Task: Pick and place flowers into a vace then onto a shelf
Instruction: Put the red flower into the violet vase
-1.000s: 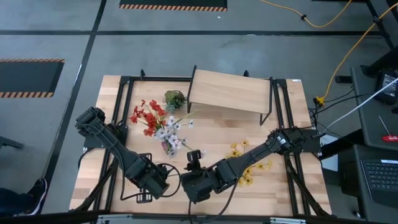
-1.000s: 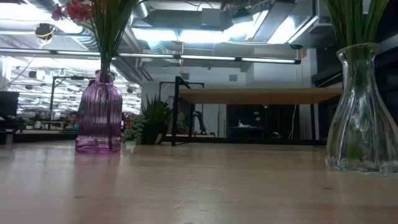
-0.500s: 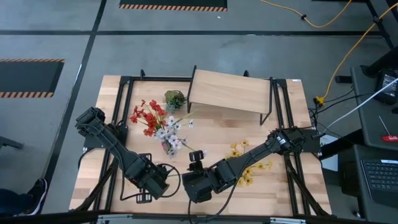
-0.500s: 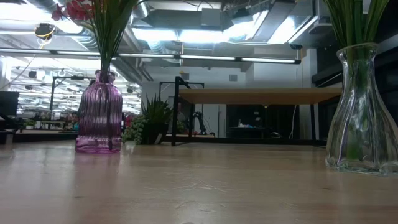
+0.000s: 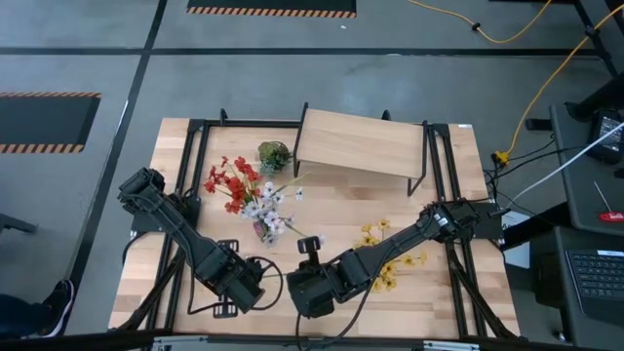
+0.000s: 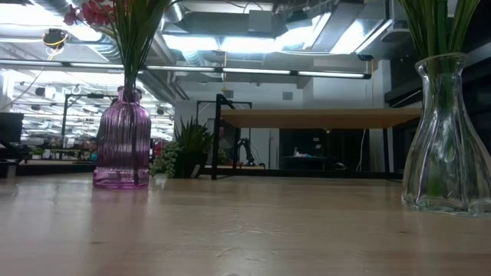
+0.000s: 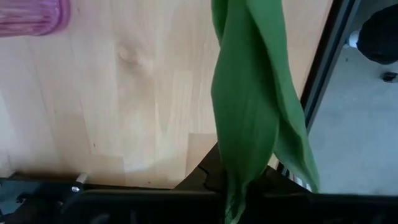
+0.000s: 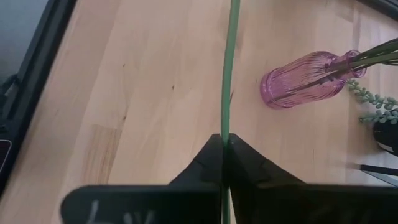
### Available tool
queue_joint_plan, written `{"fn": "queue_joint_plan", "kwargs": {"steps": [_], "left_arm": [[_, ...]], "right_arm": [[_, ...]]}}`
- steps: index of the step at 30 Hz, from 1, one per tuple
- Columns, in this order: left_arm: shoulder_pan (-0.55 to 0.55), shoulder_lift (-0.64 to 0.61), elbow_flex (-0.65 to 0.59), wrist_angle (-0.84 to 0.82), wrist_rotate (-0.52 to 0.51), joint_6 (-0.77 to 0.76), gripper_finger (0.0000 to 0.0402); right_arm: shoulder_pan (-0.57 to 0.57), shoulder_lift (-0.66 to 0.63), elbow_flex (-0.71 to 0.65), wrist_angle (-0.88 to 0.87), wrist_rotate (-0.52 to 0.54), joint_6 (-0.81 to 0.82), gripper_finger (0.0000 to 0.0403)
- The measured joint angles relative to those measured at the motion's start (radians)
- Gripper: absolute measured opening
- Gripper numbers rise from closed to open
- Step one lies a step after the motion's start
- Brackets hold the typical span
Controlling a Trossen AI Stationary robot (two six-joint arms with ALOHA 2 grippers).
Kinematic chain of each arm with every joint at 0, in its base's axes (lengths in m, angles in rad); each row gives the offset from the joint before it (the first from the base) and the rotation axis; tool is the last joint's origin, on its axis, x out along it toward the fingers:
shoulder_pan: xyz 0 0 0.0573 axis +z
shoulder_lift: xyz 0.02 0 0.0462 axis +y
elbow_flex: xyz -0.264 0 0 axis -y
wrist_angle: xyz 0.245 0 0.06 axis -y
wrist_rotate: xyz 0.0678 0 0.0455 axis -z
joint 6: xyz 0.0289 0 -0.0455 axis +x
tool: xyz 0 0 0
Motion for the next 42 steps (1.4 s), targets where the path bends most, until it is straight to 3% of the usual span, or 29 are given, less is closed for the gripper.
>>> {"fn": "queue_joint_plan", "kwargs": {"steps": [15, 26, 38, 40, 42], "left_arm": [[-0.05, -0.039, 0.0, 0.007, -0.062, 0.008, 0.0038], [-0.134, -0.149, 0.001, 0.011, -0.297, -0.114, 0.0049], [-0.163, -0.152, 0.001, 0.052, -0.296, -0.072, 0.0094], [-0.196, -0.164, 0.001, 0.052, -0.377, -0.028, 0.0089], [-0.253, -0.177, 0.001, 0.053, -0.543, 0.004, 0.0077]], "right_arm": [[0.0, 0.0, 0.0, -0.071, -0.001, 0.053, 0.0002], [0.0, 0.001, 0.0, -0.092, -0.003, 0.079, 0.0001], [0.0, 0.002, 0.0, -0.075, 0.008, 0.092, 0.0], [0.0, 0.002, 0.0, -0.073, 0.008, 0.103, 0.0], [0.0, 0.002, 0.0, -0.069, 0.008, 0.105, 0.0]]}}
